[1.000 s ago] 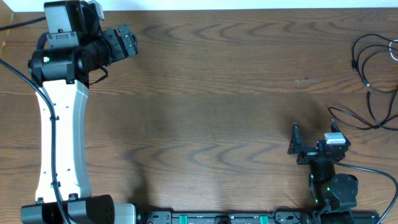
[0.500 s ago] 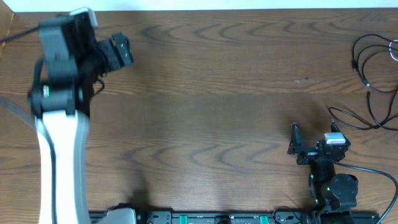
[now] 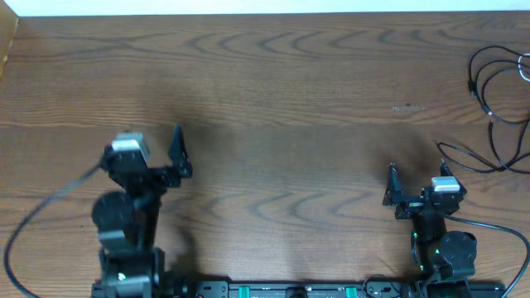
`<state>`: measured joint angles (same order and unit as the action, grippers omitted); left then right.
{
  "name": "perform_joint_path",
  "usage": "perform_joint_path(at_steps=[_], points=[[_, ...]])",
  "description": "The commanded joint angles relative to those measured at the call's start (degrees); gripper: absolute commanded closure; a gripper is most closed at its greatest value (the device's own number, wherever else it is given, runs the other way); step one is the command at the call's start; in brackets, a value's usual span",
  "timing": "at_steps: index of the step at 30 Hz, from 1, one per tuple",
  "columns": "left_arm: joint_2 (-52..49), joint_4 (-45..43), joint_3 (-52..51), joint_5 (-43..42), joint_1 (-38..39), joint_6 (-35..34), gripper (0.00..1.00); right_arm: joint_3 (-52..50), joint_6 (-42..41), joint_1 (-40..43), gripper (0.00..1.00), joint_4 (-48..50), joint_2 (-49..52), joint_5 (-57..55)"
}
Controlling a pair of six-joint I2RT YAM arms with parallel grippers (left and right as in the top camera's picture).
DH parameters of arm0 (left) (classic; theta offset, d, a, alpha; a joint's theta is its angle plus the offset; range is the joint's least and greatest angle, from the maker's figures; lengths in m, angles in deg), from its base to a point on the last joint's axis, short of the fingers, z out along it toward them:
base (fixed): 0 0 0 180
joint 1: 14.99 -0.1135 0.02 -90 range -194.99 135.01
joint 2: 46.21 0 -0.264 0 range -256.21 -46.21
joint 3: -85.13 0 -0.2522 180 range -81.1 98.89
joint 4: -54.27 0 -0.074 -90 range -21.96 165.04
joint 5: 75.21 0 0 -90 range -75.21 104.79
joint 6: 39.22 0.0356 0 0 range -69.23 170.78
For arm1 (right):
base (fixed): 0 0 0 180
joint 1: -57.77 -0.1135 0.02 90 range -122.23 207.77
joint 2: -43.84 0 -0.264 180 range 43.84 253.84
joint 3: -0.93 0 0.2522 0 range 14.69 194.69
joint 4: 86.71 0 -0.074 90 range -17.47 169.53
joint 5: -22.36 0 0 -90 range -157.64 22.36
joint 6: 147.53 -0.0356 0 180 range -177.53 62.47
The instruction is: Untangle cables
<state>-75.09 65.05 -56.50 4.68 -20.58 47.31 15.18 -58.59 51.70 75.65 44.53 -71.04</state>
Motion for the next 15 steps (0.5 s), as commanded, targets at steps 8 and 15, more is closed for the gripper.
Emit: perform_joint_path(at_steps=[8,15], points=[[19.8,-7.0,-20.2,0.7,-0.1,2.6,0.04,-0.2,-0.6,0.0,0.01,-0.2,-0.3,0.1],[26.3,-1.4,-24.4,0.8,0.4,3.9,0.04,-0.2,-0.6,0.0,0.01,-0.2,-0.3,0.1]])
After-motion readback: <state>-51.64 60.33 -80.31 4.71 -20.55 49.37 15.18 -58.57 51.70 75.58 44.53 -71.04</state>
